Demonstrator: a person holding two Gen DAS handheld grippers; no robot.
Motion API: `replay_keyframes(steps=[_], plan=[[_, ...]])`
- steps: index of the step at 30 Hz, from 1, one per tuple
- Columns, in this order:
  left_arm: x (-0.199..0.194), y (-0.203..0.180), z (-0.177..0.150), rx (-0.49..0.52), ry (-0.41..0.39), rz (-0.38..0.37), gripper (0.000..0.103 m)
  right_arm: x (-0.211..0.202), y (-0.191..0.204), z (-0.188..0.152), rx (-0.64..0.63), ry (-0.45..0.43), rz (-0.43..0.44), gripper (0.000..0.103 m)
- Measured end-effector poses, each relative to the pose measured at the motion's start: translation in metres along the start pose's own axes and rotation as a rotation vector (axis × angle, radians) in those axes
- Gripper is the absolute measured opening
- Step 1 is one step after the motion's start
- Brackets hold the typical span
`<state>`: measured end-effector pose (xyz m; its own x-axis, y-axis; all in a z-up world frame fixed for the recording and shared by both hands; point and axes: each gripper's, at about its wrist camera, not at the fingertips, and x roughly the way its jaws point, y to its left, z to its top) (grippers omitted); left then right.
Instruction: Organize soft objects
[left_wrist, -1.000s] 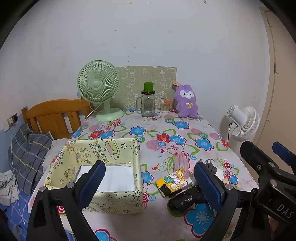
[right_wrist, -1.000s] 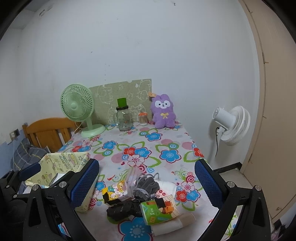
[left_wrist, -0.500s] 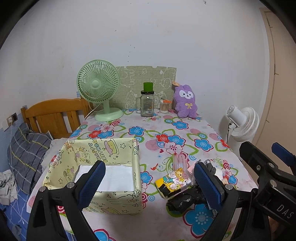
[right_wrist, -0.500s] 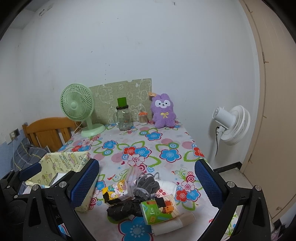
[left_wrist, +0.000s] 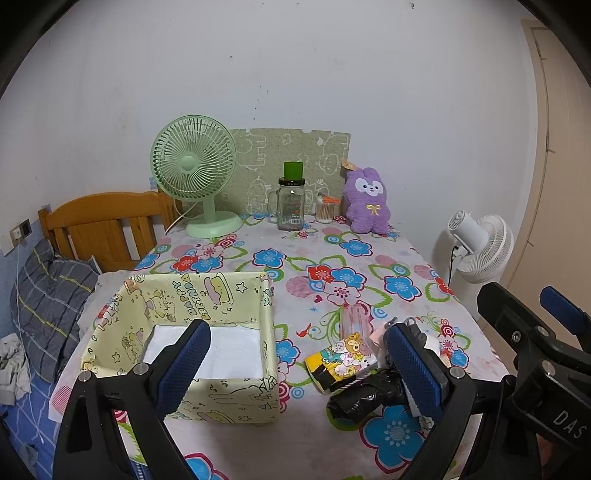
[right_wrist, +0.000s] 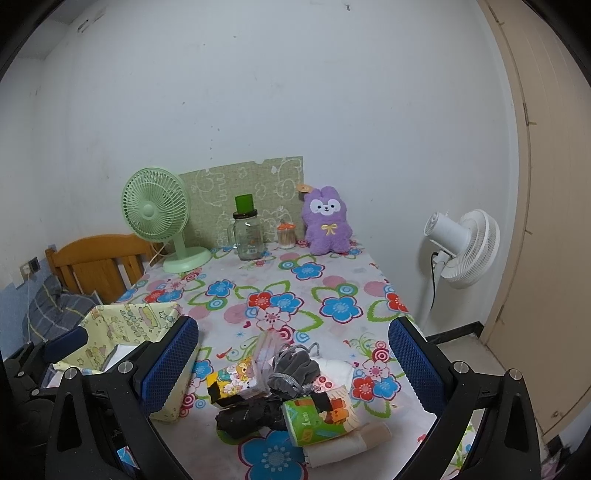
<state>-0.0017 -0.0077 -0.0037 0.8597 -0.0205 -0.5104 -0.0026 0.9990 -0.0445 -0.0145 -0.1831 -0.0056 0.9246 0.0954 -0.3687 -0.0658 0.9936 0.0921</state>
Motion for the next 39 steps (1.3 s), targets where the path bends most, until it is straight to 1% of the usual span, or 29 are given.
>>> replay_keyframes(steps=[4, 28, 32, 39], plan=[[0.0004, 0.0000, 0.0006, 0.001, 0.001, -0.003, 0.097, 0.0000, -0.0011, 0.0002, 0.008, 0.004, 0.017, 0.103], [-0.0007, 0.0018, 0.0002, 0.000, -0.009, -0.002, 0.097, -0.0007, 0.0017, 0.0021, -0.003, 0.007, 0.016, 0.103], [-0.0017, 0.0026, 0.0004, 0.001, -0.009, -0.005, 0.094, 0.0001, 0.0002, 0.0009, 0.003, 0.011, 0.026, 0.103], [0.0033, 0.0018, -0.0039, 0.003, 0.009, -0.017, 0.094, 0.0029, 0.0000, -0.0033, -0.008, 0.015, 0.018, 0.103]])
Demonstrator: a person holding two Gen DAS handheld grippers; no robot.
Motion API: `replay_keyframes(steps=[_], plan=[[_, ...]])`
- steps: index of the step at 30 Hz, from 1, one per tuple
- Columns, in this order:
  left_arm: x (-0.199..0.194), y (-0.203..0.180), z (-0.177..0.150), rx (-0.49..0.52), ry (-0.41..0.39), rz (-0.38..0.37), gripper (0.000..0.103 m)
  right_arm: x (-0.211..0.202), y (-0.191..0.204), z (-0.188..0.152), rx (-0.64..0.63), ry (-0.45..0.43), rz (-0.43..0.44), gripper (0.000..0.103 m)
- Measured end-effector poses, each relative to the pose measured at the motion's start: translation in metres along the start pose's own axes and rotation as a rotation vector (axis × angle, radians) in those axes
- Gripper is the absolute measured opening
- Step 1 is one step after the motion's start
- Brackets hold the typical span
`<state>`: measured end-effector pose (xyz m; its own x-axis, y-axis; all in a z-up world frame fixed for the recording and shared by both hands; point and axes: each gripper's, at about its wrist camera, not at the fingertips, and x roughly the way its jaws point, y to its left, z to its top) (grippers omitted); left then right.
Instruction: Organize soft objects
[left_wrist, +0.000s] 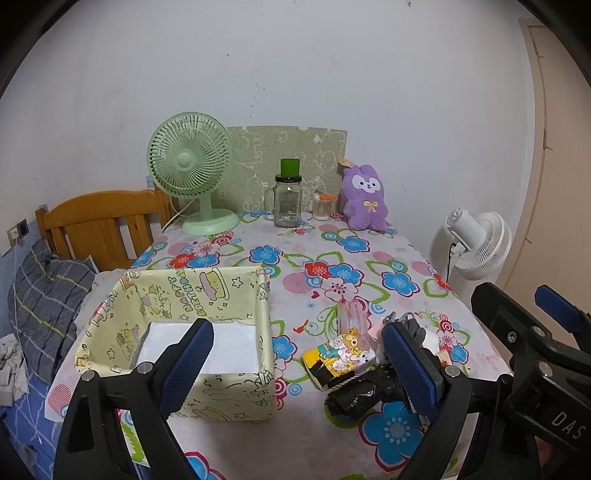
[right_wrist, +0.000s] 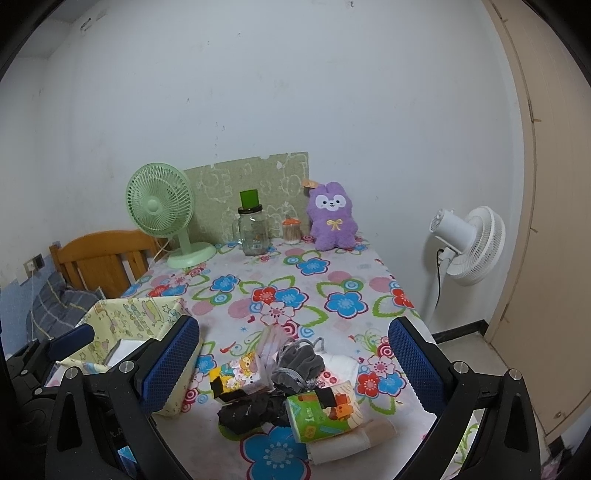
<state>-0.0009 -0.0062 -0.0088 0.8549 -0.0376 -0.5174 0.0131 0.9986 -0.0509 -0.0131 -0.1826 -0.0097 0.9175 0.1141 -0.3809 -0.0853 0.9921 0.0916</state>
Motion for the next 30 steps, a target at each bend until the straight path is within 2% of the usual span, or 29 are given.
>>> replay_keyframes(steps=[13, 30], plan=[[0.021, -0.019, -0.019, 0.015, 0.058, -0.032, 0.089, 0.014, -0.009, -0.018, -0.001, 0.033, 0.006, 0.101], [0.057, -0.043, -0.060, 0.049, 0.201, -0.064, 0.084, 0.050, -0.027, -0.058, 0.006, 0.172, -0.010, 0.100]])
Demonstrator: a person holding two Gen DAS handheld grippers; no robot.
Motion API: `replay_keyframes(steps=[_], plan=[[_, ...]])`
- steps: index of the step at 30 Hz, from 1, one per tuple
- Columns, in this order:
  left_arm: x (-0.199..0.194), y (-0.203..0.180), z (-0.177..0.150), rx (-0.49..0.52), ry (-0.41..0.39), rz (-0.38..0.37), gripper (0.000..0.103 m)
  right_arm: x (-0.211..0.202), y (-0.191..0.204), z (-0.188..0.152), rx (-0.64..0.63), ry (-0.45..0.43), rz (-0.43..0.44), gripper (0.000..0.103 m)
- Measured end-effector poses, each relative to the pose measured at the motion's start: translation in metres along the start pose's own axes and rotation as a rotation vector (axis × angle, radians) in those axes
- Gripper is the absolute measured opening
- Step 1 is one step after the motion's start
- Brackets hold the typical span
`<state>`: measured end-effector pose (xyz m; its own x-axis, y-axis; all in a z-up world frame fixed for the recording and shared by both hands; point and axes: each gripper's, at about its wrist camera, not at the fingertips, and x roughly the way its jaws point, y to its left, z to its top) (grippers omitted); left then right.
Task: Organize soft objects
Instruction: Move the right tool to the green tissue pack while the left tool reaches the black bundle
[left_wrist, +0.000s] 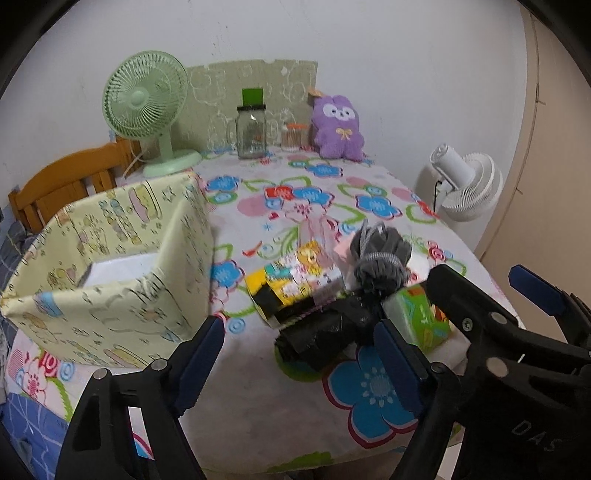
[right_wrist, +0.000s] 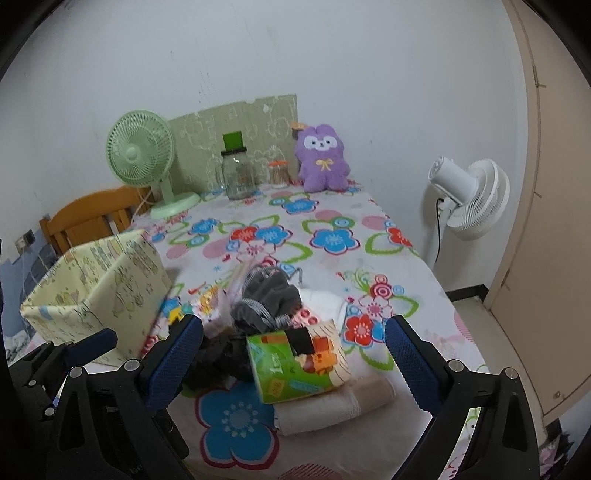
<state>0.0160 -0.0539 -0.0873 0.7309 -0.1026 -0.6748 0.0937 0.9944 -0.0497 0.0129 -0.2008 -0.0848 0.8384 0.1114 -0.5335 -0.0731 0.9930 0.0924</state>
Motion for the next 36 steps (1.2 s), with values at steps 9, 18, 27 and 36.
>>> replay_keyframes(steps=[9, 18, 27, 36], plan=[[0.020, -0.002, -0.010, 0.004, 0.059, 0.004, 0.084, 0.025, -0.002, -0.012, -0.002, 0.072, 0.008, 0.098], [0.034, -0.006, -0.013, 0.018, 0.087, 0.014, 0.084, 0.048, -0.003, -0.018, -0.004, 0.130, 0.013, 0.098], [0.044, -0.010, -0.014, 0.032, 0.113, 0.015, 0.084, 0.065, -0.008, -0.022, 0.020, 0.186, 0.042, 0.080], [0.048, -0.017, -0.009, 0.040, 0.112, 0.019, 0.084, 0.058, -0.010, -0.018, 0.002, 0.153, 0.046, 0.075]])
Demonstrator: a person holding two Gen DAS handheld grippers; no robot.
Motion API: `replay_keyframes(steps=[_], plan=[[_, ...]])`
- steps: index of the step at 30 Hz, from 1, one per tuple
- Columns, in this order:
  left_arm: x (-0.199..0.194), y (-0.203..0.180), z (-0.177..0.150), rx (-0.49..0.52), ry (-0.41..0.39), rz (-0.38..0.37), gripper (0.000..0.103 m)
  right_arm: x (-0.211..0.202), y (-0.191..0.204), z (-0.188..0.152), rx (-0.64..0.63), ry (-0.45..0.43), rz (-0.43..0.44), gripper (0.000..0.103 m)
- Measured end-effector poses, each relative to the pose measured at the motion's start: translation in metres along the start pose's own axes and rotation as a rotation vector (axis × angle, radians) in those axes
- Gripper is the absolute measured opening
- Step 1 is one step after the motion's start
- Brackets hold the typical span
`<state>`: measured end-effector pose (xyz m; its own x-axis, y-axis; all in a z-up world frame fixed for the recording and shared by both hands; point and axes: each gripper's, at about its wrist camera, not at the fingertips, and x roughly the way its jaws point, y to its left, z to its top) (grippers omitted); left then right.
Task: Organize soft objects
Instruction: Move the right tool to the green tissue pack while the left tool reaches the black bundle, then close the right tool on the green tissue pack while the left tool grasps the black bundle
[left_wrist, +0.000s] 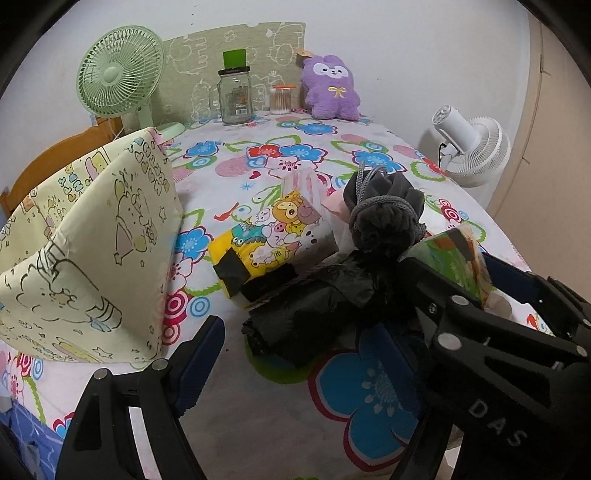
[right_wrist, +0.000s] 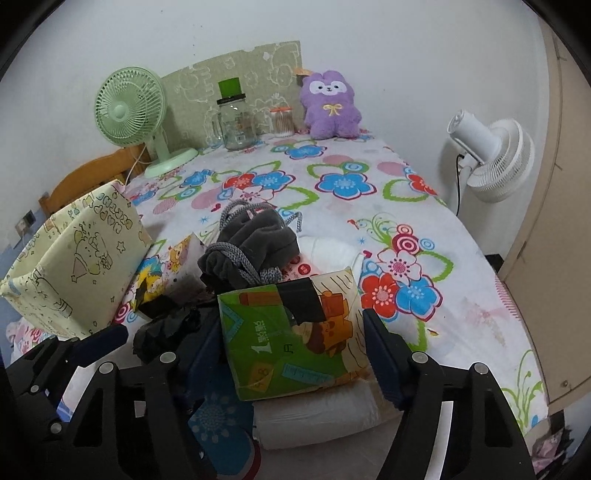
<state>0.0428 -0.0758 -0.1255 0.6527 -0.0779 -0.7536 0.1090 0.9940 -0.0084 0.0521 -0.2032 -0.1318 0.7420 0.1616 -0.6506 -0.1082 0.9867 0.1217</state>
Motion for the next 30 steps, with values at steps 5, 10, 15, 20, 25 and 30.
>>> replay_keyframes(steps=[5, 10, 15, 20, 25, 30], plan=[[0.007, -0.002, 0.004, 0.015, 0.014, -0.019, 0.073, -0.001, -0.001, 0.001, 0.001, -0.005, -0.004, 0.075], [0.012, -0.001, 0.005, 0.021, 0.025, -0.035, 0.047, 0.003, 0.000, 0.001, 0.002, 0.008, -0.009, 0.075], [0.011, 0.002, 0.005, 0.017, 0.026, -0.049, 0.034, 0.003, 0.002, 0.004, -0.003, 0.005, -0.015, 0.075], [0.008, 0.004, 0.005, 0.007, 0.026, -0.062, 0.027, 0.000, 0.005, 0.006, -0.006, -0.002, -0.021, 0.075], [0.002, 0.005, 0.007, 0.003, 0.014, -0.072, 0.018, -0.007, 0.008, 0.010, -0.012, -0.018, -0.024, 0.075], [-0.002, 0.004, 0.007, 0.002, -0.002, -0.076, 0.015, -0.014, 0.011, 0.012, -0.020, -0.035, -0.028, 0.075]])
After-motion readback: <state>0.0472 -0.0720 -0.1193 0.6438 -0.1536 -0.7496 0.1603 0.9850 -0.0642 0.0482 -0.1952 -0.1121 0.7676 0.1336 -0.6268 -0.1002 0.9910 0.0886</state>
